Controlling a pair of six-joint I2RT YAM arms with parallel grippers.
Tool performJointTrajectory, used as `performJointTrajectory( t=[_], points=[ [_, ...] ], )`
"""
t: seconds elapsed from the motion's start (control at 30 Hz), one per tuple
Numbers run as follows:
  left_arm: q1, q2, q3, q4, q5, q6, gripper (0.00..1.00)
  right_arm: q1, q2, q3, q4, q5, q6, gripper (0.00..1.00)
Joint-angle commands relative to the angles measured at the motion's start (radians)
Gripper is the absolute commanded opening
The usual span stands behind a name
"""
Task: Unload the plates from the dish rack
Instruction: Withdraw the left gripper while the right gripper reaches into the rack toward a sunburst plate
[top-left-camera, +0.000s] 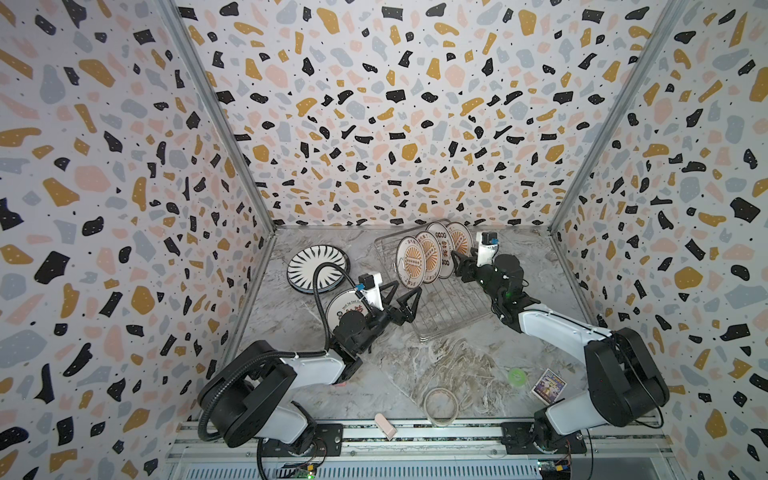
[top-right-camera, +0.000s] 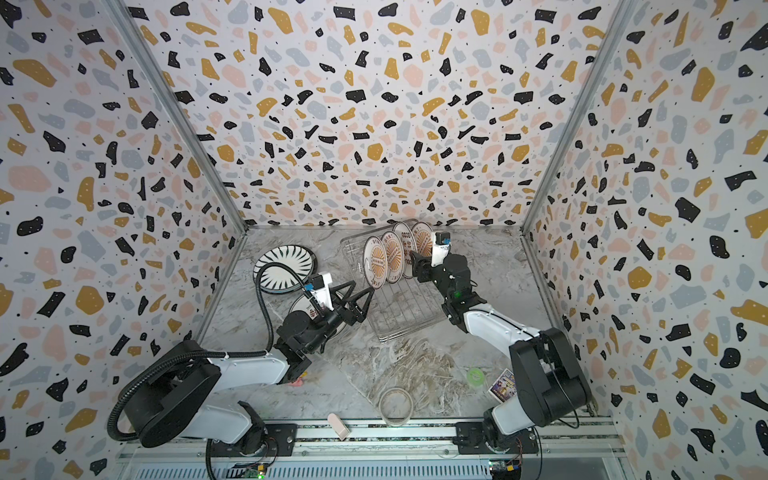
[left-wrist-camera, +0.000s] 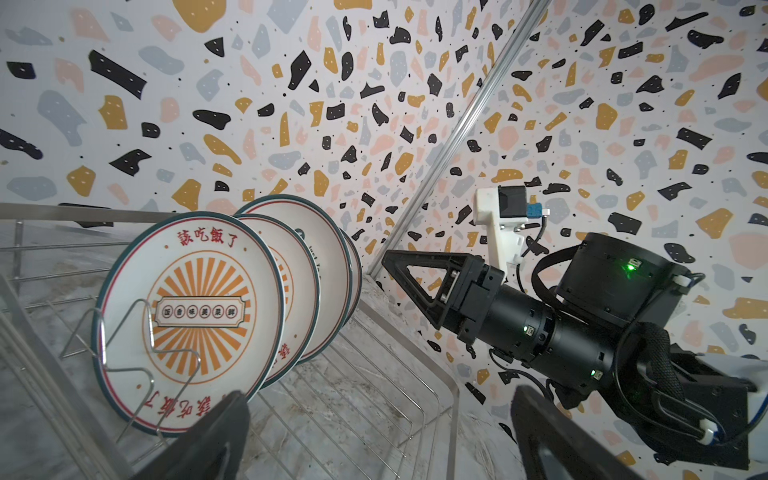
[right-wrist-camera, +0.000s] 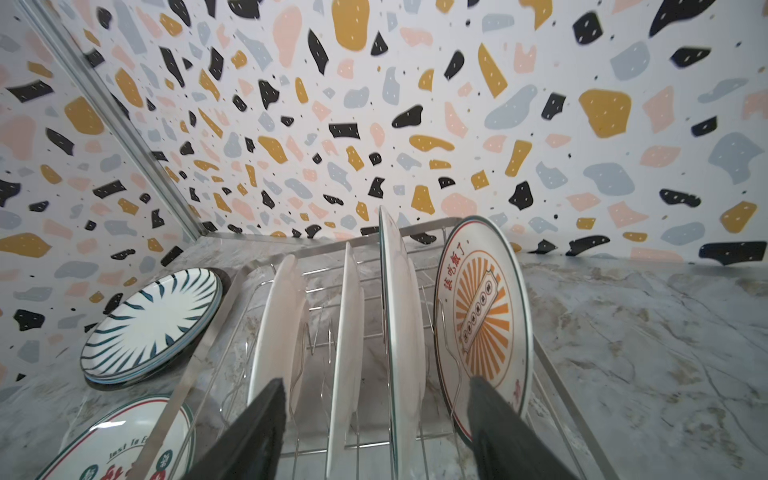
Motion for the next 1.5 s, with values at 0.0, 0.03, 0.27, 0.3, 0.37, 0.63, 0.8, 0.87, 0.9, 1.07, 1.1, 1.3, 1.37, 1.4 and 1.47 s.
performJointTrajectory(
  t=[0.0, 0.03, 0.27, 0.3, 0.37, 0.63, 0.8, 0.87, 0.9, 1.07, 1.1, 1.3, 1.37, 1.4, 1.47],
  points=[
    [-0.005, 0.007, 0.028, 0.017, -0.028, 0.033, 1.00, -0.002, 0.063, 0.096, -0.074, 0.043, -0.021, 0.55],
    [-0.005, 0.009, 0.022, 0.022, -0.031, 0.033, 1.00, -0.002, 0.087, 0.121, -0.080, 0.045, -0.029, 0.51],
    [-0.005, -0.023, -0.024, -0.011, -0.122, 0.058, 1.00, 0.008, 0.219, 0.246, -0.159, 0.096, -0.050, 0.43],
    [-0.005, -0.022, -0.029, 0.001, -0.120, 0.057, 1.00, 0.011, 0.233, 0.259, -0.165, 0.106, -0.051, 0.39],
    [-0.005, -0.017, -0.033, 0.020, -0.105, 0.050, 1.00, 0.023, 0.259, 0.287, -0.184, 0.142, -0.060, 0.35],
    [-0.005, -0.011, -0.054, 0.047, -0.119, 0.040, 1.00, 0.063, 0.370, 0.404, -0.267, 0.306, -0.073, 0.31],
    [-0.005, -0.014, -0.066, 0.056, -0.117, 0.036, 1.00, 0.063, 0.378, 0.409, -0.265, 0.309, -0.060, 0.25],
    [-0.005, -0.017, -0.067, 0.056, -0.120, 0.035, 1.00, 0.064, 0.379, 0.409, -0.263, 0.312, -0.060, 0.21],
    [-0.005, -0.018, -0.069, 0.058, -0.120, 0.035, 1.00, 0.066, 0.379, 0.409, -0.262, 0.312, -0.062, 0.19],
    [-0.005, -0.022, -0.076, 0.062, -0.122, 0.035, 1.00, 0.082, 0.379, 0.426, -0.266, 0.356, -0.077, 0.14],
    [-0.005, -0.022, -0.078, 0.064, -0.125, 0.035, 1.00, 0.088, 0.378, 0.429, -0.266, 0.372, -0.085, 0.13],
    [-0.005, -0.028, -0.084, 0.065, -0.136, 0.035, 1.00, 0.102, 0.355, 0.438, -0.264, 0.422, -0.107, 0.08],
    [-0.005, -0.026, -0.084, 0.067, -0.137, 0.035, 1.00, 0.103, 0.341, 0.435, -0.262, 0.426, -0.109, 0.08],
    [-0.005, -0.024, -0.084, 0.068, -0.137, 0.034, 1.00, 0.103, 0.333, 0.433, -0.259, 0.428, -0.110, 0.07],
    [-0.005, -0.021, -0.084, 0.070, -0.137, 0.031, 1.00, 0.103, 0.319, 0.427, -0.254, 0.430, -0.115, 0.06]
  ],
)
